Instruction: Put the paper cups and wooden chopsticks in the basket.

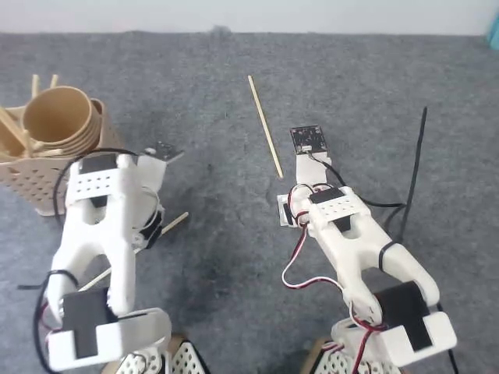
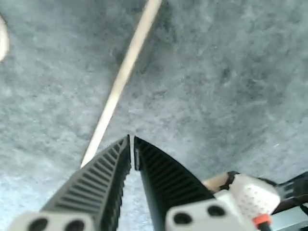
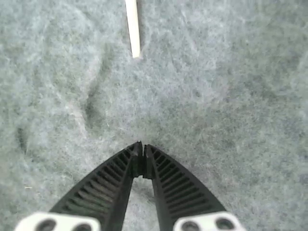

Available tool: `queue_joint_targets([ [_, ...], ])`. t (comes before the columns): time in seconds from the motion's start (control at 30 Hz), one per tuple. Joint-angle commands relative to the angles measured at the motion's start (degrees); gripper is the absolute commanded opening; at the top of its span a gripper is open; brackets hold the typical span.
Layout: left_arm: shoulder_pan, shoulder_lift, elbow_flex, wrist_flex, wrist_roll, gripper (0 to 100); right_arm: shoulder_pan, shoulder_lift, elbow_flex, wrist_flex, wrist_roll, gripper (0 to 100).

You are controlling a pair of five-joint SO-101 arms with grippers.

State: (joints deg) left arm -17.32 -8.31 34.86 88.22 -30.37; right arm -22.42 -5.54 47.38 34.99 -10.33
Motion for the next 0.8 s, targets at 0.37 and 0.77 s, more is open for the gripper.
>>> queue_joint_targets([
  [0.37, -8.4, 0.4, 7.3, -16.6, -12.6, 11, 0.7, -3.7, -0.1, 0.7, 0.9, 0.8],
  [0.77, -8.1, 0.5, 17.4, -23.3, -12.7, 12, 0.8, -3.7, -0.1, 0.7, 0.9, 0.8],
])
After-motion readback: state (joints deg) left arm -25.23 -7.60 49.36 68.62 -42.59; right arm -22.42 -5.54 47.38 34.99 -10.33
